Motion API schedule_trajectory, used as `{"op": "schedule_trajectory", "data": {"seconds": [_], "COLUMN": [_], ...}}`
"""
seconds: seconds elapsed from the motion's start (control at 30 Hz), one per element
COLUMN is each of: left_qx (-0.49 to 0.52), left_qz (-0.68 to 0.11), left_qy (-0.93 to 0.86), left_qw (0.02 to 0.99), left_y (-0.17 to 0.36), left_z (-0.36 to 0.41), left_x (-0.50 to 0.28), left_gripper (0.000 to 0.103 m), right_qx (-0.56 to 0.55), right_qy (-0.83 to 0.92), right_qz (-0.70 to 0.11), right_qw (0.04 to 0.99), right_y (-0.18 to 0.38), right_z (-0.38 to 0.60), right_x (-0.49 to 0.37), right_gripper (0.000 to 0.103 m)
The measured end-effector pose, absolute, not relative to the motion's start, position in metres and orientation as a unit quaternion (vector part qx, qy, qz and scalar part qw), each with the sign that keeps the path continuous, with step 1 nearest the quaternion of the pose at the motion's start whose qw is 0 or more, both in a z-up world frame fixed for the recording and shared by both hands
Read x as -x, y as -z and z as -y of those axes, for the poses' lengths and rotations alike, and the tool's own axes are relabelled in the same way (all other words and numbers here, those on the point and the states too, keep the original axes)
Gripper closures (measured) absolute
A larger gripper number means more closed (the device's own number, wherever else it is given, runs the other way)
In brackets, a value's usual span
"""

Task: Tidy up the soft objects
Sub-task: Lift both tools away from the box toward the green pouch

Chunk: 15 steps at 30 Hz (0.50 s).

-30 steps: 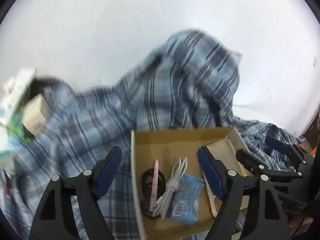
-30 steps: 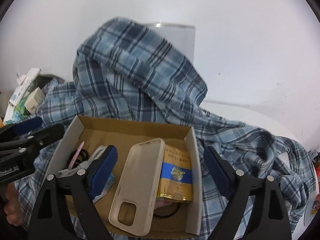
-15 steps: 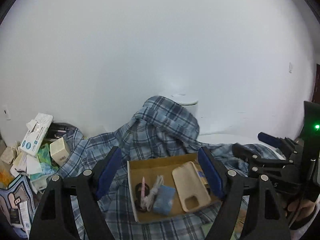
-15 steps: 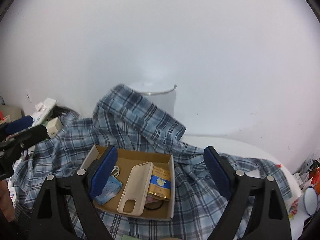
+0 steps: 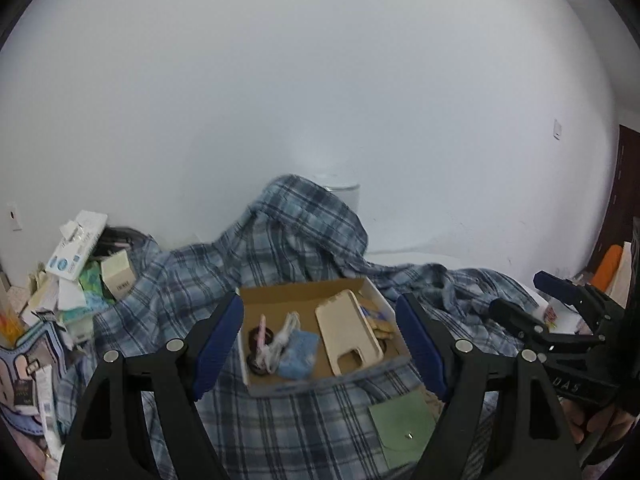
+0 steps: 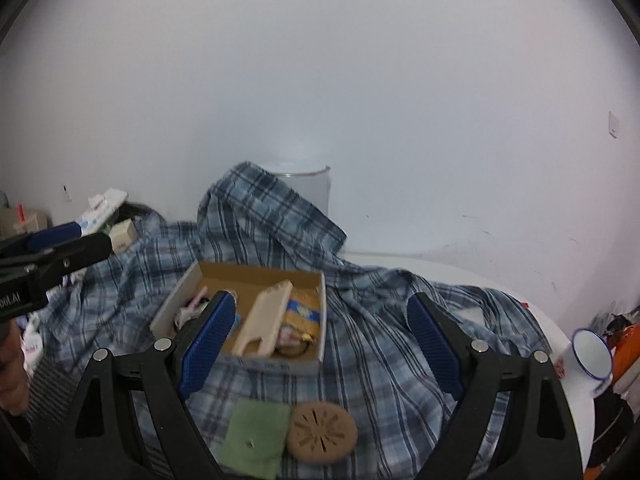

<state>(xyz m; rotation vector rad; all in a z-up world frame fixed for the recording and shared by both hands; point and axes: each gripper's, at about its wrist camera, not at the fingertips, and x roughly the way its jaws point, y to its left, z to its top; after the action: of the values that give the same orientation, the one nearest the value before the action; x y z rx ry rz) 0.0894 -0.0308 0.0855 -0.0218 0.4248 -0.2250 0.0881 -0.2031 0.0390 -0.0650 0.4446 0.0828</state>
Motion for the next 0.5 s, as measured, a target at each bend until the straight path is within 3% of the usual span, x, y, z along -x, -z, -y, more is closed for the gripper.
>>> {"op": "schedule_trajectory", "data": {"seconds": [0.5], "left_qx": [0.023], "left_qz": [-0.277], "left_qy": [0.143], "left_qw": [0.95], "left_y": [-0.023], "left_z": [0.059], "left_x": [-0.084], "left_gripper": [0.023], "right_qx": [0.024], "right_qy": [-0.014], "right_qz": [-0.281], "right_qw": [0.959], "right_y": [0.021], "right_z": [0.223], "right_x": [-0.059], "right_gripper": [0.016]}}
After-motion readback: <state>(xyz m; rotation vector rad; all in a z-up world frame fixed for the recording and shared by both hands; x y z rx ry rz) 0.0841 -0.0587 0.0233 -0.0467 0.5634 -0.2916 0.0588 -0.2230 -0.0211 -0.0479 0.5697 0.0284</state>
